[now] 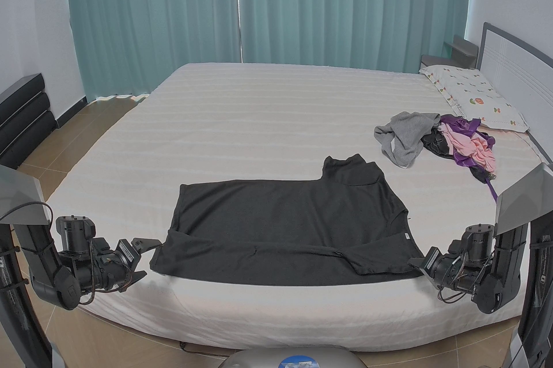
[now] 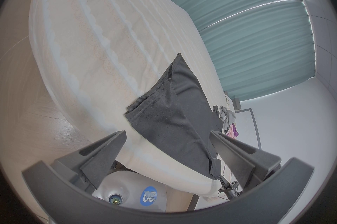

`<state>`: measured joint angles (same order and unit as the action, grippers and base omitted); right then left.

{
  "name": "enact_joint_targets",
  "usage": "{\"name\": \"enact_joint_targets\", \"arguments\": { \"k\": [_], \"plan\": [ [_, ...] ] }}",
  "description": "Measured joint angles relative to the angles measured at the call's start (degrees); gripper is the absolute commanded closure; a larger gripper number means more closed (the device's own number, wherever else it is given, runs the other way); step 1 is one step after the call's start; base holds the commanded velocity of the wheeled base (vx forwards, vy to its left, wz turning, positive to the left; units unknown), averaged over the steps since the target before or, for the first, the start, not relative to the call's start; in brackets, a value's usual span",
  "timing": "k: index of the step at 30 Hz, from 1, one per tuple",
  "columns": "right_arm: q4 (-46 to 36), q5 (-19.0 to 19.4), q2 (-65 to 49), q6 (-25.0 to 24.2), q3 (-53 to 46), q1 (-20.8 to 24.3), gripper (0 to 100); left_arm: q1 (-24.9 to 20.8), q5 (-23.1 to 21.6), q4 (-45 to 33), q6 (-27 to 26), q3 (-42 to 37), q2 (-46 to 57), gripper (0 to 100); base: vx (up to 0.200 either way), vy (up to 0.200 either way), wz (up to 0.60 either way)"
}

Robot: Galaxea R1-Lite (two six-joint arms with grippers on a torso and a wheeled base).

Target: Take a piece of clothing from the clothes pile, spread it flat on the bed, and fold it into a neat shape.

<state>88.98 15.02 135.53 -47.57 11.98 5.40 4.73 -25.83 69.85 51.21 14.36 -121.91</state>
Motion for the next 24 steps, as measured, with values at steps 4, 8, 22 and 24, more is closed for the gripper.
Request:
{"name": "enact_joint_targets", "arguments": {
  "k": [4, 8, 22, 24],
  "plan": [
    [0.0, 0.04, 0.13, 0.13, -0.22, -0.23, 100, 0.0, 0.0, 0.0, 0.05, 0.05, 0.0, 0, 0.0, 0.0, 0.0],
    [0.02, 0.02, 0.41, 0.41, -0.27, -0.34, 100, 0.0, 0.0, 0.02, 0.07, 0.11, 0.0, 0, 0.0, 0.0, 0.0],
    [0.0, 0.82, -1.96, 1.54, -0.44, -2.16, 0, 0.06, 0.11, 0.0, 0.38, 0.63, -0.11, 0, 0.043, 0.0, 0.0],
    [0.0, 1.89, -3.21, 1.1, -0.3, -3.54, 0, 0.06, 0.13, -0.02, 0.43, 0.63, -0.11, 0, 0.2, 0.0, 0.0]
  ]
}}
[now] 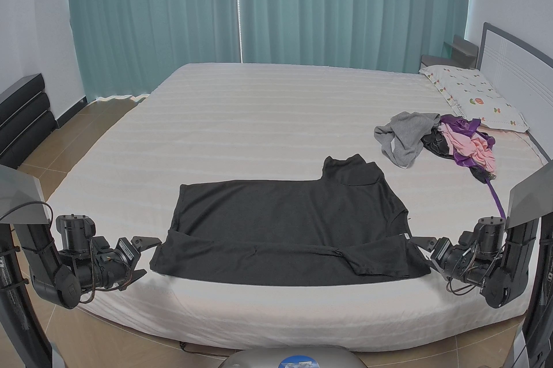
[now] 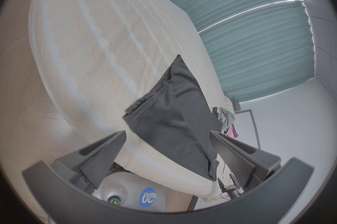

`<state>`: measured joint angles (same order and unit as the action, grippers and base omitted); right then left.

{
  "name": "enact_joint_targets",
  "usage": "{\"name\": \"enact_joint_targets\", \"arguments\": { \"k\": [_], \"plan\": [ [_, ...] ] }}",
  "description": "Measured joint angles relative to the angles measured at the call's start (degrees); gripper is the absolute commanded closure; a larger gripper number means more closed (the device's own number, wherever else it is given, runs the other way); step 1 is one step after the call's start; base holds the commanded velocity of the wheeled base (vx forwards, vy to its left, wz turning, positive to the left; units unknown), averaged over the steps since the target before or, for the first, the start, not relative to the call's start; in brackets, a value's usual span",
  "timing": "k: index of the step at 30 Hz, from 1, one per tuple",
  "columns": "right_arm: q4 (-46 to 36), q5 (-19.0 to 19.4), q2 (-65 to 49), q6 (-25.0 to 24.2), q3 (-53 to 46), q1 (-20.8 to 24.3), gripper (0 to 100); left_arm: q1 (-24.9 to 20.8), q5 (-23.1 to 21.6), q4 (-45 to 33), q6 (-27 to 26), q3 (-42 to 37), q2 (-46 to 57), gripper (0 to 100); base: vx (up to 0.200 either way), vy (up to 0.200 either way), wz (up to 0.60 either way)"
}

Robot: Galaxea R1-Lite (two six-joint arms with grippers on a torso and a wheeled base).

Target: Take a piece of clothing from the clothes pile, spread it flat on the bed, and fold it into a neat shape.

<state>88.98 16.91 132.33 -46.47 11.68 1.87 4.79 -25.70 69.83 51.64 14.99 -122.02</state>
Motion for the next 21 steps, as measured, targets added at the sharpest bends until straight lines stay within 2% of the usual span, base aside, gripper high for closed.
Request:
{"name": "enact_joint_targets", "arguments": {
  "k": [7, 21],
  "plan": [
    [0.0, 2.39, -1.9, -3.56, 1.08, -2.71, 0, 0.11, -0.05, 0.0, 0.01, 0.0, 0.0, 0, 0.2, 0.0, 0.0],
    [0.0, 4.39, -1.18, -4.27, 1.83, -4.36, 0, 0.55, 0.28, 0.13, 2.22, 0.66, 0.43, 0, 0.0, 0.0, 0.0]
  ]
}}
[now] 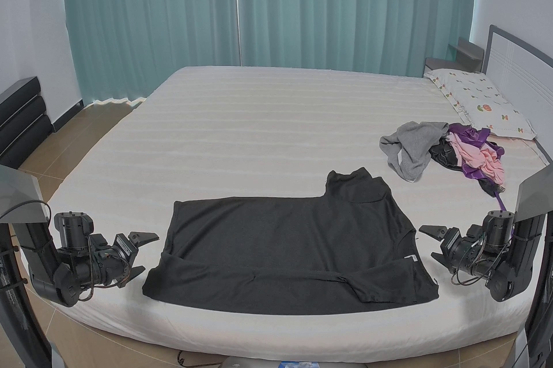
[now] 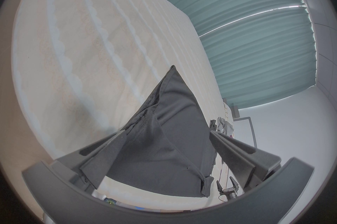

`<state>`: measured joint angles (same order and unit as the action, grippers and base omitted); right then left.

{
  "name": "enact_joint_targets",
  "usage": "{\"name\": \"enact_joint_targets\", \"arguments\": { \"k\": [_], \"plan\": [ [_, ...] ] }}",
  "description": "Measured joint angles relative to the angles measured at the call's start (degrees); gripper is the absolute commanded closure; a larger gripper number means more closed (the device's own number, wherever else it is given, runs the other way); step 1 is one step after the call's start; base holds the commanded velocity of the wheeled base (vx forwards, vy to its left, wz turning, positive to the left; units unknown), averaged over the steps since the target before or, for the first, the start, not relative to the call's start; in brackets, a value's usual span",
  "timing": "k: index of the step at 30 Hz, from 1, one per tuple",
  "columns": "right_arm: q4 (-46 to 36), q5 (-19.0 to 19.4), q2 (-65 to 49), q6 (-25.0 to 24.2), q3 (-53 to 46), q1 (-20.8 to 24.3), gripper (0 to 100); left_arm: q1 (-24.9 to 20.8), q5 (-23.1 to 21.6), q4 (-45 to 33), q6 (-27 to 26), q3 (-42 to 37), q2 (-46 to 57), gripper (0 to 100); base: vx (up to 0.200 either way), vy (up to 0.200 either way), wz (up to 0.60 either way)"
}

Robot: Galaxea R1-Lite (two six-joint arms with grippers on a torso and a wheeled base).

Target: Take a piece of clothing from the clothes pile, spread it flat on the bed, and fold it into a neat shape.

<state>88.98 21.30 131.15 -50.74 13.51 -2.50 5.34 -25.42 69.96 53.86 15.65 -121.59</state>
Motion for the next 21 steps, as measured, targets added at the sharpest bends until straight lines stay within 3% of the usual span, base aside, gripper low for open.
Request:
{"name": "enact_joint_targets", "arguments": {
  "k": [10, 16, 21],
  "plan": [
    [-0.02, 0.02, 1.32, -0.66, 0.9, -0.37, 0, 0.17, 0.46, -0.06, 0.09, 1.02, 0.0, 0, 0.0, 0.0, 0.0],
    [-0.02, 0.02, 1.73, -0.66, 0.99, -0.37, 0, 0.2, 0.44, -0.13, 0.04, 0.66, 0.15, 0, 0.2, 0.0, 0.0],
    [0.0, 0.05, 1.85, -0.68, 0.93, -0.34, 0, 0.5, 0.54, -0.04, 0.01, 1.12, 0.28, 0, 0.0, 0.0, 0.0]
  ]
}}
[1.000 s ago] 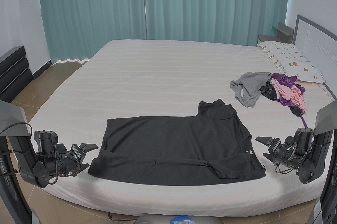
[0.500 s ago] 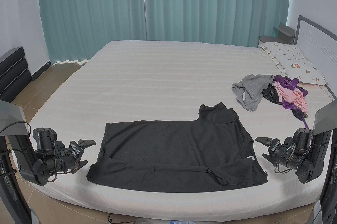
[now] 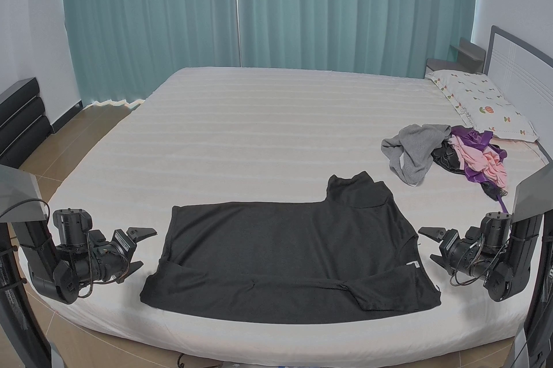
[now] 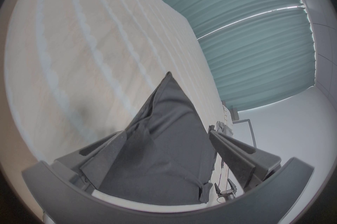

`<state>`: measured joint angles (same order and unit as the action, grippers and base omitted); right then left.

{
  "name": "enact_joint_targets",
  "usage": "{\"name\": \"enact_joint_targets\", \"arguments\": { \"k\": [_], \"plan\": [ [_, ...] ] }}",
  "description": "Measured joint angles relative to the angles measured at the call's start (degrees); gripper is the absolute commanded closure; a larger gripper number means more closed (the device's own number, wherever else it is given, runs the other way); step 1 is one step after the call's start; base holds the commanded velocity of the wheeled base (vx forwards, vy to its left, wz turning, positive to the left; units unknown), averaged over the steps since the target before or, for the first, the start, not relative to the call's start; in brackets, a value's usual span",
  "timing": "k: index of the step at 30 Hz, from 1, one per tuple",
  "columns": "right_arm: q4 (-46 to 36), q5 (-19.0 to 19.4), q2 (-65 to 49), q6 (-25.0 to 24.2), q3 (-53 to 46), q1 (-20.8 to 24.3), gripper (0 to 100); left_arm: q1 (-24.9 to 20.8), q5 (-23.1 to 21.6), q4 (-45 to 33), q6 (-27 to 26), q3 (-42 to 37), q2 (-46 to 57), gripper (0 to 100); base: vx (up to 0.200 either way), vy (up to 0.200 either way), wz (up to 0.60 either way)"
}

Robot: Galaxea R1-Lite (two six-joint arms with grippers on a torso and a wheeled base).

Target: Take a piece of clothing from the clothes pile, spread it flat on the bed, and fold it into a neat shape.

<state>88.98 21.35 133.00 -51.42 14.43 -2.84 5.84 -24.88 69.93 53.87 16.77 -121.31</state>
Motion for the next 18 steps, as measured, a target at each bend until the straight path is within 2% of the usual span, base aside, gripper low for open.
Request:
{"name": "enact_joint_targets", "arguments": {
  "k": [9, 18],
  "plan": [
    [0.0, -0.02, 0.44, 0.0, -0.07, 0.15, 0, 0.57, 0.17, -0.44, -0.23, 3.29, -0.02, 0, 0.0, 0.0, 0.0],
    [0.0, 0.05, 1.62, -0.06, 0.15, 0.15, 0, 0.11, 0.44, -4.29, -0.34, 11.62, -0.49, 0, 0.0, 0.0, 0.0]
  ]
}}
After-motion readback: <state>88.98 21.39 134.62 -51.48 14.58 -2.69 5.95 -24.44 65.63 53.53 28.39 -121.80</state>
